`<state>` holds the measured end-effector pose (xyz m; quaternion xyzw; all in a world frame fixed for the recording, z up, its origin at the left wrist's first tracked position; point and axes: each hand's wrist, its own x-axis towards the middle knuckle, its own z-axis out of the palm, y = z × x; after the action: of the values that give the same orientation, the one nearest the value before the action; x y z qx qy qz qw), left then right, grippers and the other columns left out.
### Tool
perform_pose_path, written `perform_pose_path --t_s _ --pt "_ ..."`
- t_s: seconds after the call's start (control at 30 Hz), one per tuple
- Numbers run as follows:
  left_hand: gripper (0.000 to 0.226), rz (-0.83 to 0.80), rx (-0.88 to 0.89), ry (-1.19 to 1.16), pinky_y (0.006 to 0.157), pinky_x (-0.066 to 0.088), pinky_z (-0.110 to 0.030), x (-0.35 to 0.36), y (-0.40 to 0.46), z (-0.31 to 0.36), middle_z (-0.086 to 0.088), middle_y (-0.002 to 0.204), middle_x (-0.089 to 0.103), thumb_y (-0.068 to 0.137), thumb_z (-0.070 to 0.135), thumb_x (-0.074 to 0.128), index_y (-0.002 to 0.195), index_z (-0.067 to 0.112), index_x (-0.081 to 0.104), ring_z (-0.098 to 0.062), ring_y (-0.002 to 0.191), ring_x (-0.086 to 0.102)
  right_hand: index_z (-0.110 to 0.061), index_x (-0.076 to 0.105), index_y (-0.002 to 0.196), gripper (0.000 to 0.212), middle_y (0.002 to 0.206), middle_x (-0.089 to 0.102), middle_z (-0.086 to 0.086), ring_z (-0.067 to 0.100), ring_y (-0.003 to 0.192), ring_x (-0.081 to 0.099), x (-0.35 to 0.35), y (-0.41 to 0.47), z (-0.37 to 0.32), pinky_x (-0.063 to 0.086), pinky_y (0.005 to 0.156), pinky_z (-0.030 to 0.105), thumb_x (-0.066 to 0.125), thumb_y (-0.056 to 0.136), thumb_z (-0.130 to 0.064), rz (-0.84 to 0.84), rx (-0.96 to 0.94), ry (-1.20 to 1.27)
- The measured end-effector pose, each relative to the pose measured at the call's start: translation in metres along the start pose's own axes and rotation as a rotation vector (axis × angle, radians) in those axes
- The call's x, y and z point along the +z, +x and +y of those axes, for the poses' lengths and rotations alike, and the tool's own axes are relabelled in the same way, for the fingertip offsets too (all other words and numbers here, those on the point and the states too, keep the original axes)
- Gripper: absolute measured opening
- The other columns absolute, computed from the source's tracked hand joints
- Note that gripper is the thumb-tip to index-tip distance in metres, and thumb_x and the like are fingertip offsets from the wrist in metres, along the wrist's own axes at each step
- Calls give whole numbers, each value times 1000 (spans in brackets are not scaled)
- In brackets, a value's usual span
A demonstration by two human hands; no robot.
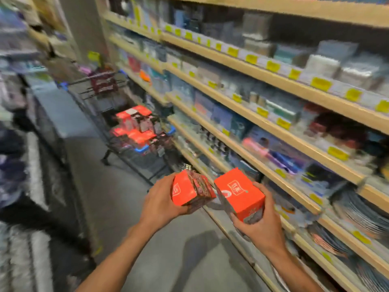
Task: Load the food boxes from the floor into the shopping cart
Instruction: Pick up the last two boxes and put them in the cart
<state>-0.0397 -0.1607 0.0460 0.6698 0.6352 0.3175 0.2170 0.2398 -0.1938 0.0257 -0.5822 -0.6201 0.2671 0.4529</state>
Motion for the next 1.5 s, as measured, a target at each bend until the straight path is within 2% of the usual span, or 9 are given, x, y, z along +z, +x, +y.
perform_pose_path --t_s 0.2,0.27,0.37,0.63,0.83,1.07,1.17,1.33,1.5 --pt "90 97 -134 111 86 50 -36 -27 53 -61 19 120 62 48 60 86 129 40 52 -10 110 58 -53 37 140 105 122 60 -27 2 104 65 79 90 -1 61 83 46 98 58 -28 -174 -14 96" --pt "87 138 -188 116 86 50 -35 -31 75 -73 21 118 62 49 59 83 128 40 52 -9 108 59 -54 35 140 106 120 57 -34 0 104 64 103 129 2 61 81 45 98 58 -34 -241 -46 105" --pt "83 206 -271 113 84 52 -36 -38 111 -83 22 111 62 47 61 82 122 40 52 -7 103 60 -48 34 144 107 123 60 -25 8 108 66 135 191 6 60 84 49 95 56 -44 -329 -78 167" --pt "87 332 -453 31 89 52 -37 -52 197 -114 24 113 60 44 63 80 124 47 49 -7 105 61 -50 36 142 102 126 55 -32 -3 115 60 208 327 1 58 91 39 97 61 -33 -510 -142 232" --pt "86 381 -552 -44 89 53 -39 -62 266 -164 23 114 62 42 65 81 120 51 47 -7 105 62 -51 38 138 97 119 60 -31 0 103 66 280 403 10 61 81 37 96 62 -32 -539 -154 212" --pt "79 371 -581 -126 88 52 -36 -95 366 -253 25 109 62 44 61 80 114 54 44 -8 104 62 -45 33 138 98 125 53 -25 -17 108 56 389 480 3 48 77 4 95 66 -19 -514 -113 207" --pt "83 362 -597 -140 90 54 -41 -111 404 -292 22 112 63 45 57 83 120 50 47 -9 106 63 -42 33 137 99 126 54 -20 -18 109 54 430 508 -3 46 79 3 96 64 -22 -479 -103 158" --pt "79 366 -663 -163 86 53 -38 -128 461 -341 22 103 61 54 36 95 115 46 46 -13 99 63 -34 34 142 101 130 54 -10 -1 119 55 484 551 -6 49 92 20 96 63 -33 -420 -75 95" --pt "82 356 -725 -146 86 52 -36 -134 513 -384 16 108 60 55 36 95 127 31 55 -14 101 62 -42 29 141 97 125 48 -24 -14 115 49 534 595 8 42 84 3 92 70 -24 -438 -62 83"
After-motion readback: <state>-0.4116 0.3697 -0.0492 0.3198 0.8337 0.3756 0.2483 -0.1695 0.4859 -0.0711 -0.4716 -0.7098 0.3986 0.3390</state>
